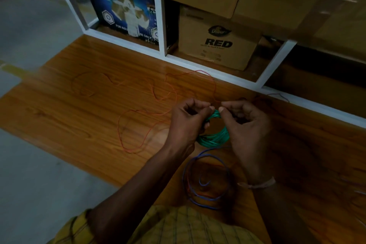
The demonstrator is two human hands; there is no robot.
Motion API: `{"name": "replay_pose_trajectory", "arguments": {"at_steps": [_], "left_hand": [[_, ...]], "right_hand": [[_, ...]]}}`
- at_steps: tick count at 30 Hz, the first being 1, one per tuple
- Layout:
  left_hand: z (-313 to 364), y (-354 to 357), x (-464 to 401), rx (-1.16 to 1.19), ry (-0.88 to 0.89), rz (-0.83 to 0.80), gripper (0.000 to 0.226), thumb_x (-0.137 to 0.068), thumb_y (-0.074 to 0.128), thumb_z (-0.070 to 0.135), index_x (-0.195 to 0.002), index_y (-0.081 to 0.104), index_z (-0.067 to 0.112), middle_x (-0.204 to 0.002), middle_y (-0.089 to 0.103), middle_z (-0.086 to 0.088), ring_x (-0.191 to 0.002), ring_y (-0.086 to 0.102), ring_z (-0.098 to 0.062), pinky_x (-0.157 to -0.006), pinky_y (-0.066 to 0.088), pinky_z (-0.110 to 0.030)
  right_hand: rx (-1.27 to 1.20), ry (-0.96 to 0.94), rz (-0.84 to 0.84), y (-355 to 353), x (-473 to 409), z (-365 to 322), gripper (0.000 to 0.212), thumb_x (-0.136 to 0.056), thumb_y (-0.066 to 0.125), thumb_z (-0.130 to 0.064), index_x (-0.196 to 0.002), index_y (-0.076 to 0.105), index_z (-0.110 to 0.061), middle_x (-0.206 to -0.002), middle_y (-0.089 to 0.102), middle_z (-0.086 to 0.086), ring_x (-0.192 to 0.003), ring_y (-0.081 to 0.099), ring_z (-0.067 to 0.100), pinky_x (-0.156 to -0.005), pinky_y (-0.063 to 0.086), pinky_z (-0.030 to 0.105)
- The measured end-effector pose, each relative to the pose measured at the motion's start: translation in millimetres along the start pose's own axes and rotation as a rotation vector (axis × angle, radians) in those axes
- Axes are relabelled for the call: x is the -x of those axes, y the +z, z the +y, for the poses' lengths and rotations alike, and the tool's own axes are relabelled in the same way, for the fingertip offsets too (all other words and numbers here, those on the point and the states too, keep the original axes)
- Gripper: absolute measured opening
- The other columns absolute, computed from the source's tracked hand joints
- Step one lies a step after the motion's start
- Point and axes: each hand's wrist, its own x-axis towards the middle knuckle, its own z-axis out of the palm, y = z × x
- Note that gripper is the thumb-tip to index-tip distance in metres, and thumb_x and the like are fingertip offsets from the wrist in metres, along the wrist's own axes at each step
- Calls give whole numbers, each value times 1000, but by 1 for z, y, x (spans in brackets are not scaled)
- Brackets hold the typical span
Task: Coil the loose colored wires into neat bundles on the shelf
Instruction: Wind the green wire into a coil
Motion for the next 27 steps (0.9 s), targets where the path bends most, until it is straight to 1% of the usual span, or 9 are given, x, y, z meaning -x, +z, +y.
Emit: {"name": "replay_pose_trajectory", "arguments": {"at_steps": [5,9,13,16,19,23,27], "left_hand": [[0,4,5,0,56,1,3,-96,72,2,-97,70,-1,-69,60,-7,-48,54,-8,-45,41,-17],[-2,5,7,-17,80,11,5,-96,72,4,-98,73,-1,-66,61,-3,-48,55,-7,-46,42,-18],[0,4,8,-24,103,4,5,-97,72,3,-98,74,-1,-61,62,4,-48,55,-5,-47,42,-18],[1,4,8,-43,132,8,5,-96,72,2,-96,75,-2,-62,62,2,-49,55,-7,-50,45,-20],[2,5,9,-55,148,19,5,-95,73,2,-97,75,-2,-66,64,2,-53,57,-9,-53,47,-22],[3,5,9,-61,158,18,3,-95,74,4,-97,76,3,-69,66,8,-59,61,-13,-55,50,-24],[3,4,10,-58,165,13,2,-95,74,5,-95,76,5,-70,66,8,-59,61,-11,-55,50,-23]], "right_hand": [[145,-145,0,-3,2,3,12,-88,76,-12,-98,78,-19,-90,74,-4,-79,71,8,-68,56,25],[167,-169,-41,-10,-2,0,12,-88,77,-9,-97,79,-17,-90,73,-4,-78,71,7,-67,56,25],[127,-141,-129,-15,-8,-2,14,-87,77,-5,-96,79,-15,-91,74,-3,-81,72,7,-70,57,22],[95,-120,-181,-18,-11,-3,13,-87,76,-4,-95,79,-14,-90,75,0,-81,73,7,-71,57,19],[67,-93,-198,-18,-12,-4,14,-87,77,-3,-95,79,-15,-91,76,-2,-82,73,5,-71,56,16],[15,-45,-178,-18,-12,-4,12,-87,77,-4,-96,79,-11,-90,77,-4,-84,74,6,-73,57,18],[-8,9,-181,-18,-12,-4,13,-87,77,-4,-97,79,-12,-89,78,-5,-84,74,6,-73,58,21]]}}
